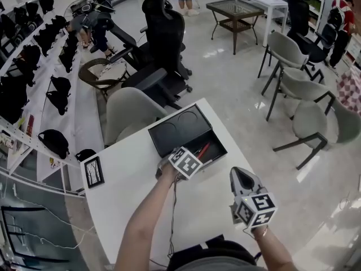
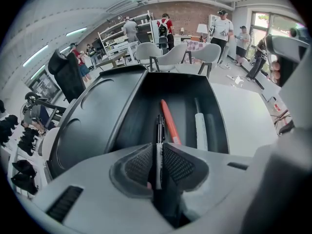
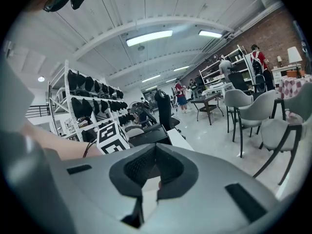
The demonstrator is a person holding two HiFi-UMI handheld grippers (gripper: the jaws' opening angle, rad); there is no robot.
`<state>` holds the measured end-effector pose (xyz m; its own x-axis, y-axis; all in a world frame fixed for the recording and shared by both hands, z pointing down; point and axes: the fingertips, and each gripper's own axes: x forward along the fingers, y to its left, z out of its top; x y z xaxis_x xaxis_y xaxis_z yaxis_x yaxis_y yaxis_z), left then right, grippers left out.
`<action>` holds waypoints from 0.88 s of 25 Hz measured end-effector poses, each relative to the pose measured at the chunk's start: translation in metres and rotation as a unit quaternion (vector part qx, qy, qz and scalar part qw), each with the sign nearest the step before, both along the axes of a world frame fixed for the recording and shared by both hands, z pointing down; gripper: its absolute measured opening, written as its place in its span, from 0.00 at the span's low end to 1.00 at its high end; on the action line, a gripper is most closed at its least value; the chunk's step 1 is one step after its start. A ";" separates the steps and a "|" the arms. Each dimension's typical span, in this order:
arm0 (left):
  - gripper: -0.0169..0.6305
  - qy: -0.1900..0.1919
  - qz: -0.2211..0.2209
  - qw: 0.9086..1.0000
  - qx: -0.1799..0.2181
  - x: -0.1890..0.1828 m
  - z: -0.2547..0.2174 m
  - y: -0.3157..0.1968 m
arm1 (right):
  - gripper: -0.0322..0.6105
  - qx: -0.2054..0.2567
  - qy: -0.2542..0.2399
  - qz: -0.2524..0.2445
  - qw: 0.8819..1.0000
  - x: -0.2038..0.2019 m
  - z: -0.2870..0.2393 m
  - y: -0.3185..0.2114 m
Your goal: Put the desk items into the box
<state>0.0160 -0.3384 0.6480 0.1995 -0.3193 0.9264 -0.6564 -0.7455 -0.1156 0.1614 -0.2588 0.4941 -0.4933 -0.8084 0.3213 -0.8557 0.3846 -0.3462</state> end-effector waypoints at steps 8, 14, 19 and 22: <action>0.14 0.051 -0.026 0.998 0.032 -0.002 -0.030 -0.004 | 0.06 0.006 0.001 -0.002 1.000 -0.001 -0.003 -0.002; 0.13 0.114 -0.061 0.986 0.102 -0.008 -0.078 -0.011 | 0.06 0.015 -0.002 0.001 1.000 -0.004 -0.010 -0.005; 0.10 0.141 -0.085 0.975 0.151 -0.017 -0.108 -0.010 | 0.06 0.027 0.000 0.002 1.000 -0.005 -0.019 -0.007; 0.09 0.154 -0.099 0.967 0.179 -0.024 -0.127 -0.007 | 0.06 0.032 -0.001 0.002 0.999 -0.006 -0.022 -0.007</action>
<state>-0.0082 -0.3451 0.5212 0.3508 -0.6690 0.6553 -0.8264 -0.5503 -0.1193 0.1550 -0.2659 0.4716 -0.4906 -0.8292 0.2680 -0.8567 0.4027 -0.3224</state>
